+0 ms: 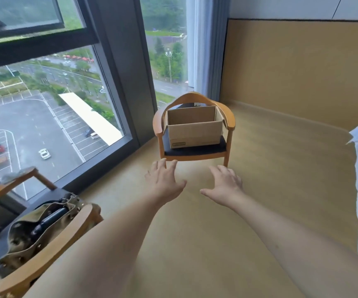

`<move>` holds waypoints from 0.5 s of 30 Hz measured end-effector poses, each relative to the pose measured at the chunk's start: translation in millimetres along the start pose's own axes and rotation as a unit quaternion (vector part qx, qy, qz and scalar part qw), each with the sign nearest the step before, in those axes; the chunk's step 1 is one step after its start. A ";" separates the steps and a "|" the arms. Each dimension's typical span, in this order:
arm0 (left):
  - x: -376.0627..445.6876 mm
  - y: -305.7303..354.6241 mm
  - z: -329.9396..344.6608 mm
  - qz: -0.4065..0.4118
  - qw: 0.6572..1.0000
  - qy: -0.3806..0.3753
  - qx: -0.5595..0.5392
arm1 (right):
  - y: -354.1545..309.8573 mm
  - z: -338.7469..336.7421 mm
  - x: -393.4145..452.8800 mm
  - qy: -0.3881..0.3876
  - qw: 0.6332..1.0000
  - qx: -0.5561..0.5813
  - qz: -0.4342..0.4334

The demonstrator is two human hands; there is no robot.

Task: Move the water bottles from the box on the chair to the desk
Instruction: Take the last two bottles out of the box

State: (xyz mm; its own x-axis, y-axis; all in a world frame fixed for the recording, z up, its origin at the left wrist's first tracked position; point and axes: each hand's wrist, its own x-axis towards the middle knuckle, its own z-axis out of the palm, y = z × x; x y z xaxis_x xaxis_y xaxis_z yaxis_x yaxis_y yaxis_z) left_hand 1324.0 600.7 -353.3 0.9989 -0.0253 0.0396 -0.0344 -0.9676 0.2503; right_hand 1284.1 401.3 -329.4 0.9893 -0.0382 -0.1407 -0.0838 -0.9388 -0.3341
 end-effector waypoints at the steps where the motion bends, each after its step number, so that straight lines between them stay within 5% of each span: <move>1: 17.6 6.0 3.1 -0.001 1.000 -0.005 -0.005 | 1.1 -4.5 19.3 -0.002 1.000 -0.004 -0.001; 15: 307.6 -15.7 48.5 0.017 0.998 -0.035 -0.039 | -10.6 3.3 310.6 -0.006 0.999 -0.018 0.027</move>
State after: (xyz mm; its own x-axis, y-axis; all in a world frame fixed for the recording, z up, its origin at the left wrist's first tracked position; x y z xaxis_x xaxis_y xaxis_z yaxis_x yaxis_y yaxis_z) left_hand 1633.3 595.9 -391.9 0.9967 -0.0786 -0.0176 -0.0687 -0.9434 0.3245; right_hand 1591.9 400.5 -372.6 0.9820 -0.0855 -0.1682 -0.1325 -0.9472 -0.2919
